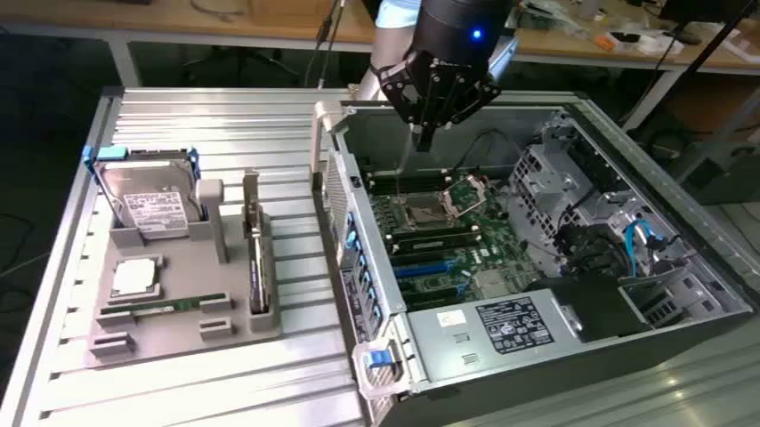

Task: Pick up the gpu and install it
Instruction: 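Reach for the gpu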

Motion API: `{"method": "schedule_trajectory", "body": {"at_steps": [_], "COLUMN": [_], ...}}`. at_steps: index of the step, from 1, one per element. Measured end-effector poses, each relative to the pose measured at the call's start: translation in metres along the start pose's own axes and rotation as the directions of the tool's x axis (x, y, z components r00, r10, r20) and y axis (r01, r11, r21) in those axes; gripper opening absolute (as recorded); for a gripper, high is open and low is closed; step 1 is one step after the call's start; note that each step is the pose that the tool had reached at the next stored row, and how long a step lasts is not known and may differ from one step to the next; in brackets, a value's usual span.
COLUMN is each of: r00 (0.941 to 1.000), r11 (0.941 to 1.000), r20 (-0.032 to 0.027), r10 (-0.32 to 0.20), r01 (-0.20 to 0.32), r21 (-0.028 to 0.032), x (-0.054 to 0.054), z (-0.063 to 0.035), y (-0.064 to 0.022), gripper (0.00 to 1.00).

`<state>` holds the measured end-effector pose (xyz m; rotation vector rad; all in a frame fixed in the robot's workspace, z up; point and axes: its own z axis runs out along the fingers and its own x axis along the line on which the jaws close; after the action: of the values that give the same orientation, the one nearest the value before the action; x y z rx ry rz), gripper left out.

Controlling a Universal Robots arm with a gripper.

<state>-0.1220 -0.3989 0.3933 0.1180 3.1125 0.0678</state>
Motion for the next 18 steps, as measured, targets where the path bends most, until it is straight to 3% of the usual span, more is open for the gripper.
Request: {"method": "schedule_trajectory", "body": {"at_steps": [12,18], "r00": [1.0000,1.0000], "r11": [1.0000,1.0000], "r20": [0.0000,0.0000], "r10": [0.000,0.000], "r01": [0.000,0.000], "r21": [0.0000,0.0000], "x": [0.001,0.011], "z": [0.0003,0.0007], "y": [-0.0001,-0.0009], "gripper": [0.11,0.11]}}
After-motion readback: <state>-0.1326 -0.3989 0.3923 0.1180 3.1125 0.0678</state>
